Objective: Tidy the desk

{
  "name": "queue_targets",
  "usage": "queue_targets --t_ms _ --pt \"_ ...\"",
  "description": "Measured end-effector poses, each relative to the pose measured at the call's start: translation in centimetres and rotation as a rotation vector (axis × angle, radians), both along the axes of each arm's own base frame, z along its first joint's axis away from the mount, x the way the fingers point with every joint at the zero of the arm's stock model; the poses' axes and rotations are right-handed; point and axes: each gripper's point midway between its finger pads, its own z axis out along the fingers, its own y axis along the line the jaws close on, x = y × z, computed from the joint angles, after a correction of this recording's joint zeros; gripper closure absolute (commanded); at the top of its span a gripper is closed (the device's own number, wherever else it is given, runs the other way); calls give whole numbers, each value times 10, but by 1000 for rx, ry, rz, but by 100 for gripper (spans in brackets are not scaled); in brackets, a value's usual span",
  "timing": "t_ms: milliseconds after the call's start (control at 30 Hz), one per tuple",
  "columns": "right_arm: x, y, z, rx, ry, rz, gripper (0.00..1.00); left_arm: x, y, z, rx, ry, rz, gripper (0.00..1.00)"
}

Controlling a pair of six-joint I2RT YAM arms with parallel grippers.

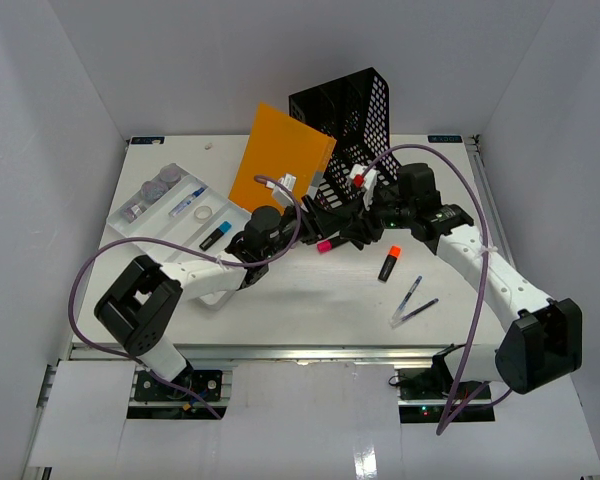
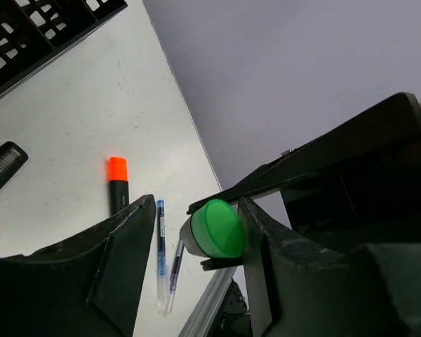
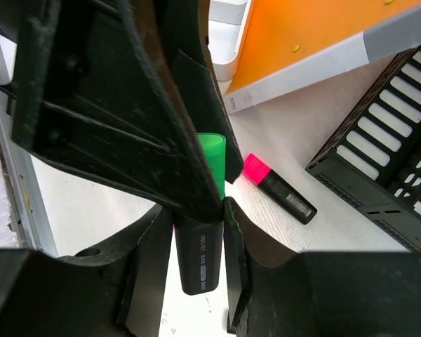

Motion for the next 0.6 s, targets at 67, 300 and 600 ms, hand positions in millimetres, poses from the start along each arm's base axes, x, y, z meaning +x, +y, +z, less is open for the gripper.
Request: queue_targets --t_ms 67,300,600 --pt "0 2 0 -10 -15 -6 88 2 -1 1 6 6 4 51" --pt "7 1 -3 -49 -44 -49 83 5 -4 2 18 15 8 86" --pt "8 0 -6 -66 -48 -59 15 5 -3 -10 67 31 5 100"
